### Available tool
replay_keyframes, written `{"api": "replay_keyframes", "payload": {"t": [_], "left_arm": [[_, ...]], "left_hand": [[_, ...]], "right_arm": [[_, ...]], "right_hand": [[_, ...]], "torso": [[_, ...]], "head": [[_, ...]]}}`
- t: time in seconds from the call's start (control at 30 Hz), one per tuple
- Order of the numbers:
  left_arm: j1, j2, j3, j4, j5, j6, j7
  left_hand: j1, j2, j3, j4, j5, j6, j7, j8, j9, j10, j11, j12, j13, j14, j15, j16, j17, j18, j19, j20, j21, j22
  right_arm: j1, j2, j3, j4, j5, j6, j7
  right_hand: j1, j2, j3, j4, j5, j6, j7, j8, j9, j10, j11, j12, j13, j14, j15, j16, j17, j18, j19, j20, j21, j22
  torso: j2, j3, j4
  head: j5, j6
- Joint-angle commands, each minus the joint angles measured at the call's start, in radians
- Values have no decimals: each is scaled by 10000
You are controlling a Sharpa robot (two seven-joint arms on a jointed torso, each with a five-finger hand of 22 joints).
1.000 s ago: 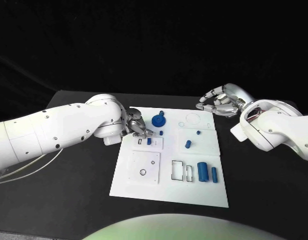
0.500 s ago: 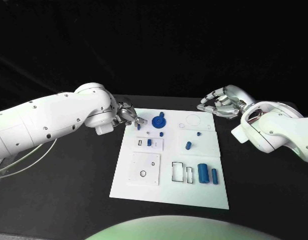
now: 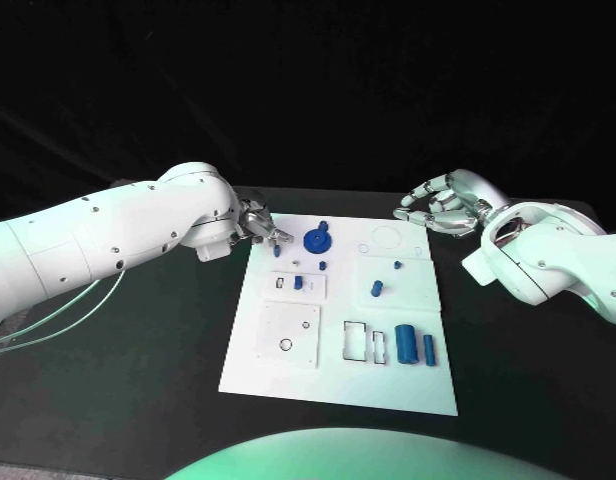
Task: Assemble the parts on the task board
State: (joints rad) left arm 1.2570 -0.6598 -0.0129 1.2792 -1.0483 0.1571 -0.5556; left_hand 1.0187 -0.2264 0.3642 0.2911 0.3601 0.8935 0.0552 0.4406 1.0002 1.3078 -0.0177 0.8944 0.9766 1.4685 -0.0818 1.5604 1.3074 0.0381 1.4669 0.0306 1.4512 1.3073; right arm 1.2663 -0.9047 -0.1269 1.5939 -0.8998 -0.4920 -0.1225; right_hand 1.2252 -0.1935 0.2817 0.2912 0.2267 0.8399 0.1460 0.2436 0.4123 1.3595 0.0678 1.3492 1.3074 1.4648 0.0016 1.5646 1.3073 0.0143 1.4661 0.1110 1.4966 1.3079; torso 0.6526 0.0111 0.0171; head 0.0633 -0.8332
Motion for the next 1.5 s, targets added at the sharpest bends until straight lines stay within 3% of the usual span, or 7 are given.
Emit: {"api": "replay_keyframes", "payload": {"t": [0.03, 0.37, 0.73, 1.5], "left_arm": [[6, 118, -26, -225, -297, 246, 161], [6, 200, -56, -491, -704, 156, 152], [14, 367, -60, -673, -548, 587, 81], [15, 867, -179, -1314, -414, 960, 106]], "left_hand": [[73, 76, -75, 6, 13, -12, 14, -37, -19, -67, -7, 28, -4, 988, 77, -9, 2498, -32, 128, 62, -21, 1716], [98, 95, -79, 1, 6, -10, 16, -47, -35, -62, -4, 57, 20, 986, 81, -16, 2489, -26, 112, 66, -44, 1701], [219, 176, -78, -12, 8, 28, 11, -64, -85, -80, 1, 55, 11, 995, 89, 15, 2527, -24, 109, 78, -54, 1700], [469, 346, -57, -11, 115, 48, 17, -117, -187, -77, 8, 151, 79, 1019, 100, 92, 2620, -21, 102, 95, -76, 1699]], "right_arm": [[-9, -4, 1, 9, -25, 25, 53], [-11, 3, 1, -9, -25, 36, 31], [-12, 26, 1, -25, -26, 37, 20], [-12, 61, 1, -27, -28, 44, 1]], "right_hand": [[-100, -1, -35, -28, 47, -37, 5, 46, 14, -21, -15, -56, 36, 988, -45, -52, 2362, 71, 551, -54, -37, 2229], [-100, -1, -35, -28, 47, -37, 5, 46, 14, -21, -15, -56, 36, 988, -45, -52, 2362, 71, 551, -54, -37, 2229], [-98, 5, -26, -37, 79, -40, 4, 50, 18, -12, -16, -47, 46, 988, -46, -52, 2363, 71, 551, -55, -40, 2229], [-93, 12, -16, -44, 106, -41, 3, 54, 21, -22, -17, -57, 33, 987, -47, -54, 2358, 72, 548, -55, -45, 2227]], "torso": [[25, -4, -16], [18, -9, -2], [5, -1, 4], [5, 0, -1]], "head": [[12, -11], [-17, -56], [0, -104], [19, -78]]}}
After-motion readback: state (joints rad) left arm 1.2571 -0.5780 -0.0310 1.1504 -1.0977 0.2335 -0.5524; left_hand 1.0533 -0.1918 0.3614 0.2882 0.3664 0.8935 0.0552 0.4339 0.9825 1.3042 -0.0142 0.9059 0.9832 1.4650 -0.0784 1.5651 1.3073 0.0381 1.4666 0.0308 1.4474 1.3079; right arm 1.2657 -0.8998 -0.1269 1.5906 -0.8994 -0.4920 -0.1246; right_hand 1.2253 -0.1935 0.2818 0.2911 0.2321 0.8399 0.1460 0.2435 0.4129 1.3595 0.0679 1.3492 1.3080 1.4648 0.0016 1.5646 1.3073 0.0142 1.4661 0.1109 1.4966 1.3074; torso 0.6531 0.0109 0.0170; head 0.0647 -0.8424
